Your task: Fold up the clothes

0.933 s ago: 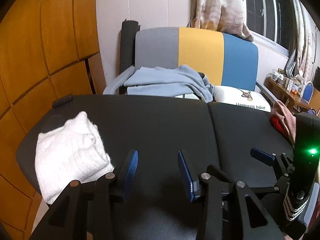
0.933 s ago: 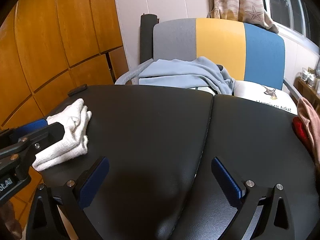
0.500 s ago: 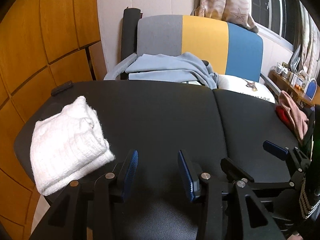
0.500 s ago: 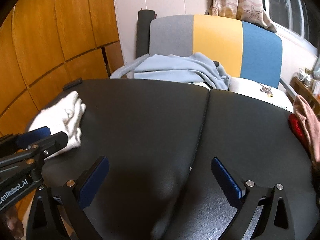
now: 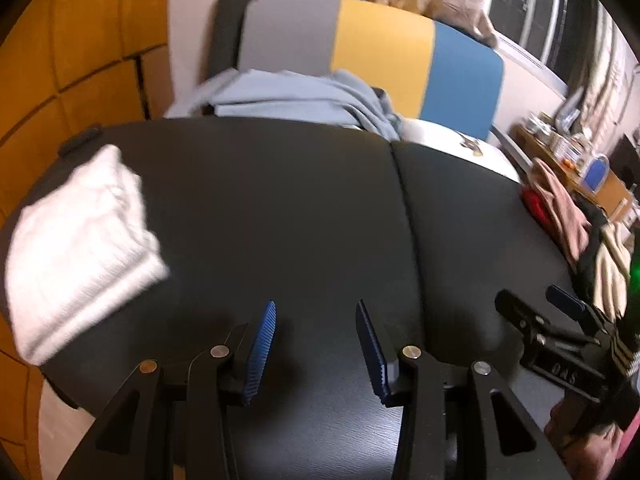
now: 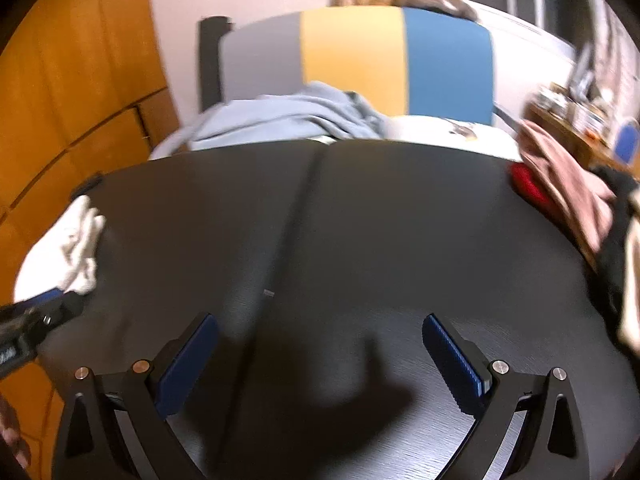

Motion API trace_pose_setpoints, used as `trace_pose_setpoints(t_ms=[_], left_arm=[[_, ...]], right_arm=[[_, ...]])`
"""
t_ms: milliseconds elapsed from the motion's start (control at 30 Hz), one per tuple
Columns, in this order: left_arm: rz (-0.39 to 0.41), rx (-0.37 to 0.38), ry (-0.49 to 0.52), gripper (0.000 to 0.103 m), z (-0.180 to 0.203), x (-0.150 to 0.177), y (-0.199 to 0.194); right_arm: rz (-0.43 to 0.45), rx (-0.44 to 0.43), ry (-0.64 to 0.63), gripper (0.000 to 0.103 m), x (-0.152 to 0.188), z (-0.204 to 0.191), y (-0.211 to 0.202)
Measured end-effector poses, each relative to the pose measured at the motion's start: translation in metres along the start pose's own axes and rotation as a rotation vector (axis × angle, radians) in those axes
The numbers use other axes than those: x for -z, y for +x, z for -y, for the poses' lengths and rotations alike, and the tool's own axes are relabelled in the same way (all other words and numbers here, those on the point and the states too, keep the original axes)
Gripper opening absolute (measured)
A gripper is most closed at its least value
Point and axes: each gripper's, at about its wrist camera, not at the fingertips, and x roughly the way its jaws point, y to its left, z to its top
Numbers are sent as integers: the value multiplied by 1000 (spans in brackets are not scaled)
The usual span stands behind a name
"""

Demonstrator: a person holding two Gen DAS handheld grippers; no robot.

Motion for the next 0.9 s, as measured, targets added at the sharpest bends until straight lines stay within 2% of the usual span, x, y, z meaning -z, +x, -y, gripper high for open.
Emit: trace_pose_setpoints(t_ms=[167,300,433,533,667,900], left_arm=[[-34,63,56,43,26,14,12],[-14,95,135,43,62,20,8],[60,120,209,43,105,14,-12],[118,140,274,43,148,12,-22],[123,200,344,43,191,9,-27],[115,234,465,43,256,23,-20]], right_arm=[[1,74,-4,103,15,23,-11],[16,150,12,103,18,43,-24],[66,294,39,103,16,68,-49],[99,361,110,103,14,98,-72],[110,407,181,103,18,132,-90],[95,472,273,103,32,181,-110]])
